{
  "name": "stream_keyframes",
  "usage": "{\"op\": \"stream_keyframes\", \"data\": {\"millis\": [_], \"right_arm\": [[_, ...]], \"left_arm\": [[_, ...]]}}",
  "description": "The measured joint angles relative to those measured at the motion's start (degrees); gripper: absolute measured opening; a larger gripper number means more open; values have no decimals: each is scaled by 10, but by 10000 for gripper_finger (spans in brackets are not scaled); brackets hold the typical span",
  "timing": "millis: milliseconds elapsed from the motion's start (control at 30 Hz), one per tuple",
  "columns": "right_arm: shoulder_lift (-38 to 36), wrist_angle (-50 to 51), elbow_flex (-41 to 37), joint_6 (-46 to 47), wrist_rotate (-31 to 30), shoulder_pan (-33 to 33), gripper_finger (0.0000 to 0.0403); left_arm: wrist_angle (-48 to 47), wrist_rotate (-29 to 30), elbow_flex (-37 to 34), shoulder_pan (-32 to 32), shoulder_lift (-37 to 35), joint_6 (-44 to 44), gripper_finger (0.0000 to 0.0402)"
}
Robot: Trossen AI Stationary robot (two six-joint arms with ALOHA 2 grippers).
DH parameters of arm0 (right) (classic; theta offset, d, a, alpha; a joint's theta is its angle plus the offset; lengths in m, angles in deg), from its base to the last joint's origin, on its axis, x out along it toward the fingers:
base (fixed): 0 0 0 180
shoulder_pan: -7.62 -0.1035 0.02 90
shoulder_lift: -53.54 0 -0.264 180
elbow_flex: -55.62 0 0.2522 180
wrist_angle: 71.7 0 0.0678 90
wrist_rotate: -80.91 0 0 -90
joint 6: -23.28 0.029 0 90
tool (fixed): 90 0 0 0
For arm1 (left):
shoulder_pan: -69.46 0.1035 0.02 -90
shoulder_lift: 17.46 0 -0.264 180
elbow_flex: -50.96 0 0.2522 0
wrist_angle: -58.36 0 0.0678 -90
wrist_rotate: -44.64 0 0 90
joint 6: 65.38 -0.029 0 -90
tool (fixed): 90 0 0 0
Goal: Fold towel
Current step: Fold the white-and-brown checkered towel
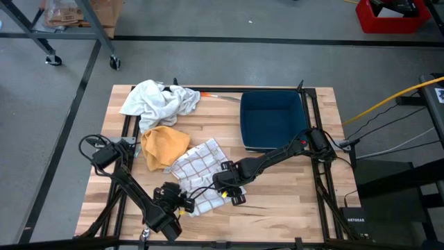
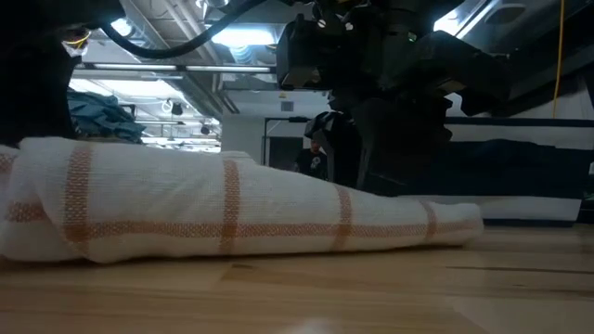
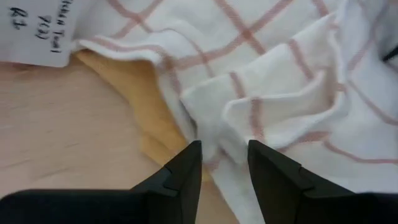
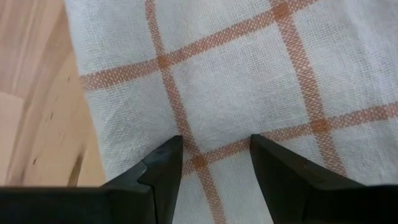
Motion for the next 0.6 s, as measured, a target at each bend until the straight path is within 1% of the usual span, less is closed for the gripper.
{"op": "stream_keyframes", "data": {"millis": [100, 200, 267, 367, 500, 600], "right_arm": [[0, 8, 15, -2, 0, 0, 192], [0, 29, 41, -5, 0, 0, 192], [0, 53, 63, -15, -5, 0, 192], [0, 93, 91, -16, -9, 0, 192], [0, 124, 103, -16, -7, -1, 192], [0, 140, 103, -5, 19, -2, 192]], "left_arm": [[-1, 12, 16, -2, -5, -33, 123], [0, 35, 39, -3, -9, -93, 123], [2, 47, 59, -3, -12, -152, 123], [10, 49, 90, -3, -15, -242, 123], [63, 50, 107, -2, -16, -348, 123], [117, 49, 104, 1, -16, -391, 123]]}}
